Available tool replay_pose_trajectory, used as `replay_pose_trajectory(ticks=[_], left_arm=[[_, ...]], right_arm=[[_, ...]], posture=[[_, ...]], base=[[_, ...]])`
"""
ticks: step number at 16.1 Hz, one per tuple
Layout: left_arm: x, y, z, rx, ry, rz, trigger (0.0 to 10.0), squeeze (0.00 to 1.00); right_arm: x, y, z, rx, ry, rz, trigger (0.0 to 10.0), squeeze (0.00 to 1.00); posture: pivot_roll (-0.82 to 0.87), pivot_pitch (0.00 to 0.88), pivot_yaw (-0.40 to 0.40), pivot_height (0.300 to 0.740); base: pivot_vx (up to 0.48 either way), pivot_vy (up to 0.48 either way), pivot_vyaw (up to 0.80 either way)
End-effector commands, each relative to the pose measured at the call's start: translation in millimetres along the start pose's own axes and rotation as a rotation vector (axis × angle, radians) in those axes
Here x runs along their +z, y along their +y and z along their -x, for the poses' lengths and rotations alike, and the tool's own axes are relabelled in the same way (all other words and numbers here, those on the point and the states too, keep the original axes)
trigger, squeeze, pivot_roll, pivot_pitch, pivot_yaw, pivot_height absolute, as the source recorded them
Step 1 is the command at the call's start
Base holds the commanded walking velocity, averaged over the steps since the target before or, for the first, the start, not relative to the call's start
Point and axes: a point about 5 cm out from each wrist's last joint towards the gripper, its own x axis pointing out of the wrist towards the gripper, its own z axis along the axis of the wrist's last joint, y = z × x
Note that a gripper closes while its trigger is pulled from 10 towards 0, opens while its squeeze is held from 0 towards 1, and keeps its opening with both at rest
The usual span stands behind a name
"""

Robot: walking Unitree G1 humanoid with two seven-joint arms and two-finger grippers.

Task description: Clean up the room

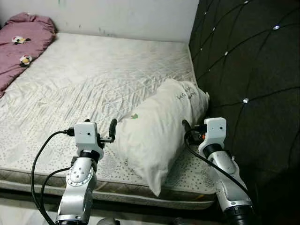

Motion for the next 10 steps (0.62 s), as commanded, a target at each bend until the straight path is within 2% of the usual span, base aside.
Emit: replay_pose_trajectory(ticks=[1,10], left_arm=[[-0.2,-1.5,0.0,-0.009,0.001,-0.010,10.0,0.00],[-0.4,-1.7,0.3,-0.013,-0.002,-0.017,10.0,0.00]], right_arm=[[2.3,-2.1,-0.4,-0.005,-0.010,0.000,10.0,0.00],[2.6,-0.4,-0.7,0.006,-0.012,-0.009,10.0,0.00]], posture=[[-0.03,0.000,-0.017,0.736],[-0.03,0.000,-0.017,0.627]], base=[[0.000,0.000,0.00],[0.000,0.000,0.00]])
